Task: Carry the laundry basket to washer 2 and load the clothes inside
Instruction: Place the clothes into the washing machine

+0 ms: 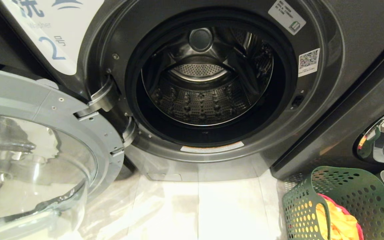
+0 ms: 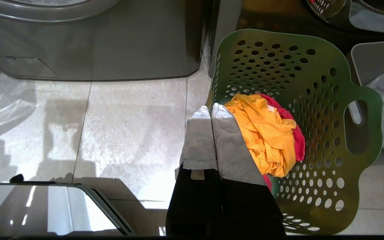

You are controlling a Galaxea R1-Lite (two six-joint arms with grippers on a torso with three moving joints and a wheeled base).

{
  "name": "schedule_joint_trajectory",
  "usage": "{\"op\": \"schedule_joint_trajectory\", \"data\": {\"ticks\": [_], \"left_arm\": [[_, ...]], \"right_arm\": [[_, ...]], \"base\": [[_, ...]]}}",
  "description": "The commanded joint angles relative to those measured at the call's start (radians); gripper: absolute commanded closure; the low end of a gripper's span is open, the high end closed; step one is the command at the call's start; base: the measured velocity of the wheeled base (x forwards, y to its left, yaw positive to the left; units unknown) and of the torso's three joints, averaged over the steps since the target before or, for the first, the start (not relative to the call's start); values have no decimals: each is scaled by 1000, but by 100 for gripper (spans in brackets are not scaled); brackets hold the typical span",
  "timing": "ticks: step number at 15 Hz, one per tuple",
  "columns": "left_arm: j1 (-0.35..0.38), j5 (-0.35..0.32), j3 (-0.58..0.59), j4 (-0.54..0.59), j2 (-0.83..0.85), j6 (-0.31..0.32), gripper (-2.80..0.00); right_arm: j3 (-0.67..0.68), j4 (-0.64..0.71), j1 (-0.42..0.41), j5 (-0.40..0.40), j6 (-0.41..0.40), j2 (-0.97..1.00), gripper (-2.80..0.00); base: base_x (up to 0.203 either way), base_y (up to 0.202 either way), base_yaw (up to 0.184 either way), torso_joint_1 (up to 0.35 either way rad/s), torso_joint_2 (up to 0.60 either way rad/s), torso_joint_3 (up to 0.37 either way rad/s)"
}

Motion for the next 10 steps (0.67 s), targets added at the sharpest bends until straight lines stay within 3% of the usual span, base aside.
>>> {"op": "schedule_joint_trajectory", "data": {"ticks": [1, 7, 10], "left_arm": [[-1, 0, 40, -1, 2, 0, 0], [0, 0, 40, 0, 2, -1, 0], [-1, 0, 40, 0, 0, -1, 0]], "right_arm": [[0, 1, 0, 0, 1, 0, 0], [-6, 1, 0, -18, -13, 0, 0], [-198, 31, -1, -62, -42, 65, 0]], "base": [[0, 0, 0, 7, -3, -202], [0, 0, 0, 5, 4, -185], [0, 0, 0, 2, 1, -28]]}}
